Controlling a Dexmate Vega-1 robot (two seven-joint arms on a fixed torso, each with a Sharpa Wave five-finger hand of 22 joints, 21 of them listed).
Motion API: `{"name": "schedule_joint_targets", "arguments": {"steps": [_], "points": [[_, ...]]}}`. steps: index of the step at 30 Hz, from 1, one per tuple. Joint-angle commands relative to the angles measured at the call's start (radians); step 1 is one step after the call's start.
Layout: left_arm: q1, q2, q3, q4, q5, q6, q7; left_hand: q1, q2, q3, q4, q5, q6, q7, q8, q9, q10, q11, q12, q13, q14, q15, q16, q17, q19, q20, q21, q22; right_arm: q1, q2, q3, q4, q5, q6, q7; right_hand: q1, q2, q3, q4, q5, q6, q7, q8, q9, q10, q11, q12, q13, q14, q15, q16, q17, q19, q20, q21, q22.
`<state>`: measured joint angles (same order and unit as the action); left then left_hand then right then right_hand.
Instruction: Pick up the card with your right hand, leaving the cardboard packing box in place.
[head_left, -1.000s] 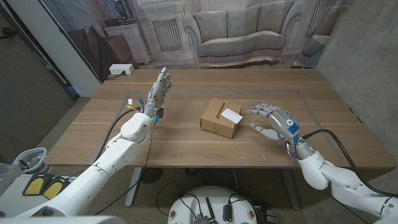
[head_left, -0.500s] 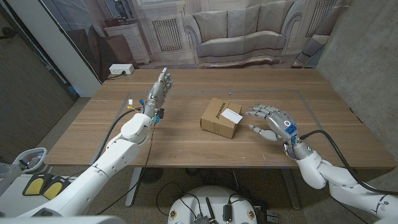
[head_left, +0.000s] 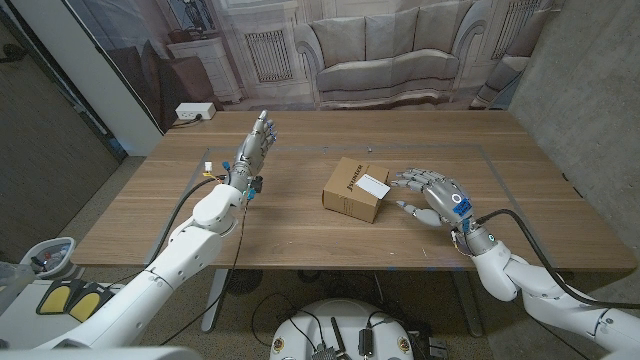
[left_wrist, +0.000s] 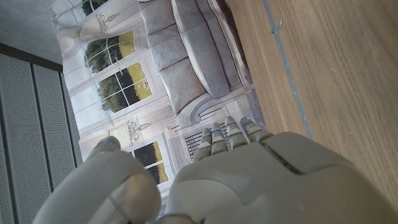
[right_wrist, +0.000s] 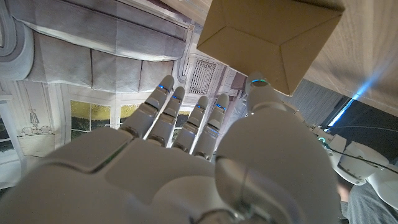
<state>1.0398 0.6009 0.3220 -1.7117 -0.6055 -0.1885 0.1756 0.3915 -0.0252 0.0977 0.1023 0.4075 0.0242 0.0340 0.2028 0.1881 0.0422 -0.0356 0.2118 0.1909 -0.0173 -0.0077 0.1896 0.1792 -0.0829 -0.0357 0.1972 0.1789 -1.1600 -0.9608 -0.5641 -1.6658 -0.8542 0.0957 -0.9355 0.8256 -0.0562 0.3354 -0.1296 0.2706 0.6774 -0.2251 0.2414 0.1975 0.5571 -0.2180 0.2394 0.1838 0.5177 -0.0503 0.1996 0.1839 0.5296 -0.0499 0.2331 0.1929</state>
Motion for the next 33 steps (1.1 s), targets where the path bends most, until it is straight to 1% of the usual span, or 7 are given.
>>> {"name": "schedule_joint_targets", "arguments": {"steps": [1,7,21,33], "points": [[0.018,0.013,-0.015,-0.017,-0.005,0.000,0.008,0.003,0.007,-0.006,0.003,0.010,0.002,-0.001,-0.002,0.002,0.004,0.001,-0.004,0.003,0.003,0.003,0.000,0.005,-0.002,-0.001,0.004,0.002,0.050,0.024,-0.045,0.035,-0.015,-0.007,-0.002,0.006,-0.001,-0.003,0.001,0.005,0.012,0.002,0.005,0.005,0.013,0.001,-0.001,0.005,0.009,-0.126,0.000,0.003,0.007,-0.085,0.005,0.005],[0.022,0.019,-0.020,-0.028,-0.005,0.005,0.012,0.003,0.008,-0.008,0.003,0.010,0.003,-0.001,-0.002,0.002,0.005,0.002,-0.004,0.003,0.003,0.002,0.000,0.005,-0.002,-0.001,0.004,0.002,0.062,0.029,-0.056,0.045,-0.013,-0.010,-0.004,0.006,0.001,-0.003,0.002,0.005,0.015,0.002,0.005,0.005,0.014,0.001,-0.001,0.005,0.011,-0.127,0.001,0.003,0.008,-0.085,0.006,0.005],[0.021,0.017,-0.020,-0.027,-0.005,0.010,0.014,0.004,0.009,-0.011,0.003,0.010,0.003,-0.001,-0.002,0.002,0.004,0.003,-0.005,0.003,0.003,0.002,0.000,0.005,-0.002,0.000,0.004,0.002,0.101,0.042,-0.085,0.080,-0.011,0.001,-0.005,0.005,0.010,-0.004,0.006,0.008,0.033,0.002,0.010,0.006,0.021,0.001,-0.002,0.006,0.021,-0.129,0.003,0.005,0.014,-0.086,0.008,0.005],[0.006,0.014,-0.013,-0.018,-0.006,0.024,0.012,0.005,0.010,-0.014,0.003,0.010,0.003,-0.002,-0.002,0.002,0.005,0.001,-0.004,0.003,0.004,0.002,0.001,0.005,-0.002,0.000,0.004,0.002,0.121,0.051,-0.102,0.100,-0.011,0.005,-0.017,0.007,0.015,-0.003,0.007,0.009,0.042,0.002,0.011,0.006,0.025,0.001,-0.002,0.006,0.022,-0.131,0.002,0.005,0.017,-0.087,0.008,0.006]]}}
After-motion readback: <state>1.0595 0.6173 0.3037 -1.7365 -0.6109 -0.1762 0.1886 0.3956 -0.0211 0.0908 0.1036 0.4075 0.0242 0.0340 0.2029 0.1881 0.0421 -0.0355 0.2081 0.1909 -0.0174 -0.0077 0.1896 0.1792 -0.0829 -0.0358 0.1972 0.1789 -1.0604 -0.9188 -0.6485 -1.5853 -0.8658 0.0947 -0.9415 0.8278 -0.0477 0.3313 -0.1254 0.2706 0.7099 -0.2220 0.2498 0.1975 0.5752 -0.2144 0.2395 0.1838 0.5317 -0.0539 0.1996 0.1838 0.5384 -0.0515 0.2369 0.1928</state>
